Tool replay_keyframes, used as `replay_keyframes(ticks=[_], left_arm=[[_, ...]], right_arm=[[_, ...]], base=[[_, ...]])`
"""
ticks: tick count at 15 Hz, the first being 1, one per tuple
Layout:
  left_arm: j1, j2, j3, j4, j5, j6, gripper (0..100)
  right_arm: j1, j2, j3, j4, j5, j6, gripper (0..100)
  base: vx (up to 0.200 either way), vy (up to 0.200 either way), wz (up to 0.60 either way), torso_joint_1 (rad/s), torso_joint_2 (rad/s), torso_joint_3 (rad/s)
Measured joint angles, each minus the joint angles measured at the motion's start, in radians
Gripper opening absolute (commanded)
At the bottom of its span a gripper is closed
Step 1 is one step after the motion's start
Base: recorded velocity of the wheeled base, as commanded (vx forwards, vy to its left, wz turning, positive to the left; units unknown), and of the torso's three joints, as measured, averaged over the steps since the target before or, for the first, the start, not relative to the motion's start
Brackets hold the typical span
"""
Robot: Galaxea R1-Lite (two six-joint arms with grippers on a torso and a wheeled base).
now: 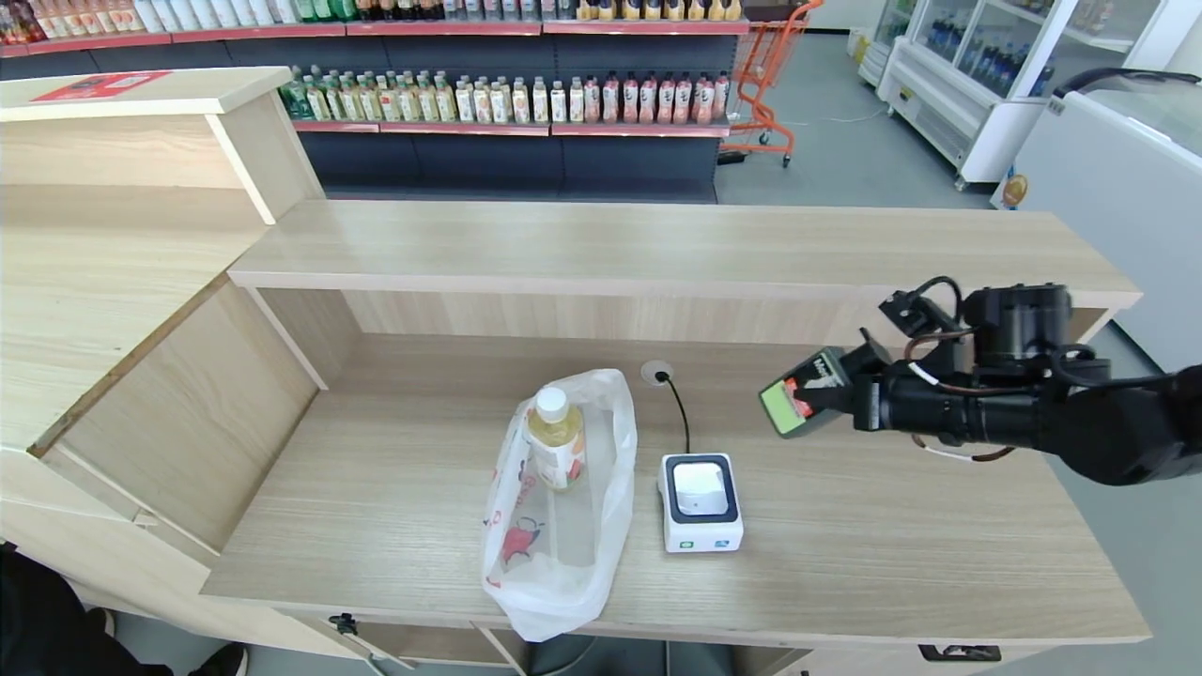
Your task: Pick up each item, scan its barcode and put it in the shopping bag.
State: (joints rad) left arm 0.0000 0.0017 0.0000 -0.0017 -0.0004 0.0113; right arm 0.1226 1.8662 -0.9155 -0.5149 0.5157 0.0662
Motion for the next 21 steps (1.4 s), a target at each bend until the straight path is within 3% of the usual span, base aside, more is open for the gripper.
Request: replay_keyframes(ticks=[3, 8, 12, 15, 21], left_arm=[[-0.002, 0.0, 0.0, 0.0, 0.0, 0.0, 100], [-0.002, 0.0, 0.0, 0.001, 0.0, 0.0, 100], [-0.002, 0.0, 0.0, 0.001, 0.0, -0.003, 100], [-0.001, 0.0, 0.0, 0.0, 0.0, -0.003, 100], [-0.002, 0.0, 0.0, 0.0, 0.0, -0.004, 100]], right_arm=[[0.002, -0.07, 0.054, 0.02, 0.007, 0.015, 0], [0.087, -0.109, 0.063, 0.061, 0.007, 0.064, 0], [0.175, -0.072, 0.078, 0.054, -0.02, 0.047, 0], [0.227, -0.006, 0.079, 0.046, -0.087, -0.041, 0], [0.325, 0.206, 0.073, -0.226, -0.14, -0.219, 0]], base=[[0.0, 0.2, 0.0, 0.009, 0.01, 0.002], [0.0, 0.2, 0.0, -0.001, 0.0, 0.002], [0.0, 0.0, 0.0, 0.0, 0.0, 0.0], [0.0, 0.0, 0.0, 0.0, 0.0, 0.0], [0.0, 0.0, 0.0, 0.0, 0.0, 0.0]])
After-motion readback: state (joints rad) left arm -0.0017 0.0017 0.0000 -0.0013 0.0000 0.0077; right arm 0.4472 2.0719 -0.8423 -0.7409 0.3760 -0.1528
